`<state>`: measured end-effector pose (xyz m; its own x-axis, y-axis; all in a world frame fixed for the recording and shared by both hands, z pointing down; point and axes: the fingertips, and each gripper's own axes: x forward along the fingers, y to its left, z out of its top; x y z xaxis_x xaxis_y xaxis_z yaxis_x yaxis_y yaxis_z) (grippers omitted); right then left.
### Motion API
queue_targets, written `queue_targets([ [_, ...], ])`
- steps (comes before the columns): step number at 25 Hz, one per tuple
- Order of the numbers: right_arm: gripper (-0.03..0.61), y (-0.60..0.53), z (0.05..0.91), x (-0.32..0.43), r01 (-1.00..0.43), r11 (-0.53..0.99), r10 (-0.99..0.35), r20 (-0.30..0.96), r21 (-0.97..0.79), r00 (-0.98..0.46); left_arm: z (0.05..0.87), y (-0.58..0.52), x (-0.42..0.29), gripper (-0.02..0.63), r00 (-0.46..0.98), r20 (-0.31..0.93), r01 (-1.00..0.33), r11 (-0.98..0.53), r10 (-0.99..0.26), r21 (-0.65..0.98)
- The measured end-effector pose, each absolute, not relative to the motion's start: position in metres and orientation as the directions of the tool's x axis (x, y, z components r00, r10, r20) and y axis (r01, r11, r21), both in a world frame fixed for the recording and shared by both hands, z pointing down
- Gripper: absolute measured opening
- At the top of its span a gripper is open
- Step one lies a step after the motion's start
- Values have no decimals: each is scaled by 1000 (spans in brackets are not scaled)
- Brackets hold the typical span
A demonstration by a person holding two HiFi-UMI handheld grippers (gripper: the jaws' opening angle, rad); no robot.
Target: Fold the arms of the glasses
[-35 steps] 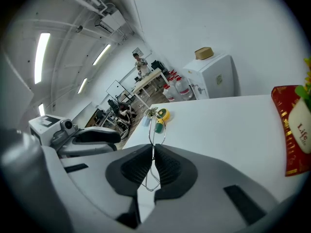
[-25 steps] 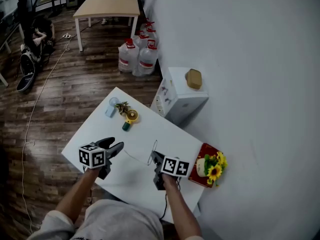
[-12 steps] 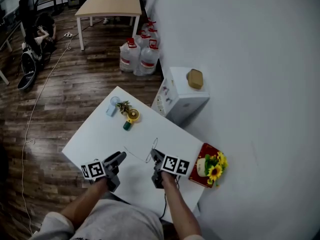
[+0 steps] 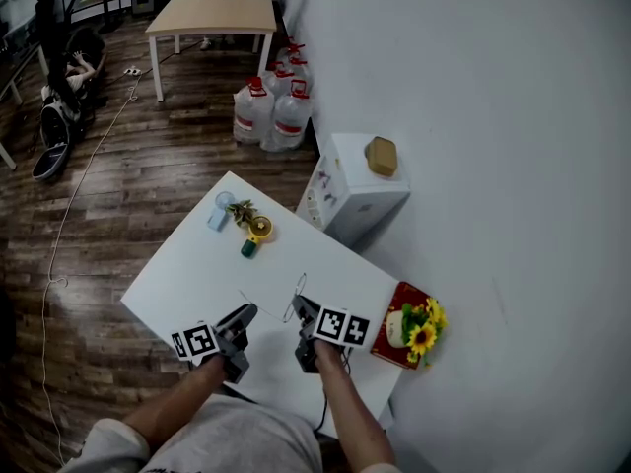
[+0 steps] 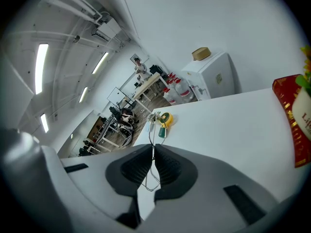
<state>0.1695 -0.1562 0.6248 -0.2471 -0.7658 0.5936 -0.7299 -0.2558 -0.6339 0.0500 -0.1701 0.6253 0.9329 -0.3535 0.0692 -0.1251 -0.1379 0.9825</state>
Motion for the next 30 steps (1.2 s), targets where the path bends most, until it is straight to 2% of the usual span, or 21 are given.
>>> queue_targets([
  [2,21,-156,625,167,-736,-249,-762,596,-630,-252,627,-174,48,119,933,78,-158,-204,-351,966],
  [9,21,-154,621,158,-749,-234,-756,601,-620,-261,613,-175,52,23,934,29,-103,-191,-357,976],
  [14,21,-151,623,151,-780,-207,-737,618,-591,-273,617,-178,54,17,950,94,-186,-297,-299,937],
  [21,21,-146,625,146,-807,-179,-715,638,-563,-286,614,-175,70,15,969,135,-205,-370,-206,906],
  [30,23,-136,628,133,-827,-137,-683,657,-545,-319,612,-160,90,17,972,233,-208,-506,-15,837],
])
